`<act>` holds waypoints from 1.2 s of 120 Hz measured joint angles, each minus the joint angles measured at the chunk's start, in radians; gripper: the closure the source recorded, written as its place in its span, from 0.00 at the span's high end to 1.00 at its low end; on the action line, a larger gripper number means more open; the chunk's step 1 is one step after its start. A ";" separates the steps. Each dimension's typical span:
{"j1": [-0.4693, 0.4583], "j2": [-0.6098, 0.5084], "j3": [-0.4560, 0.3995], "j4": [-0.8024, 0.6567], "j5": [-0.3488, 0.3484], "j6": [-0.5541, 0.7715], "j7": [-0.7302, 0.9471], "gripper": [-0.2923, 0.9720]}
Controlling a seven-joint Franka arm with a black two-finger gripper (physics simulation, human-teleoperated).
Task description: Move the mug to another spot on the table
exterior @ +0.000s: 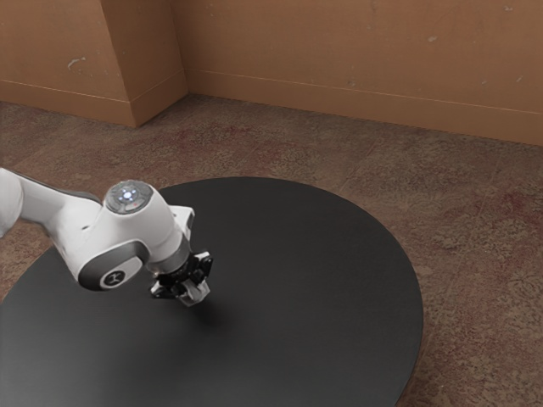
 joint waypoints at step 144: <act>0.060 0.208 0.068 0.151 0.433 0.190 0.057 0.18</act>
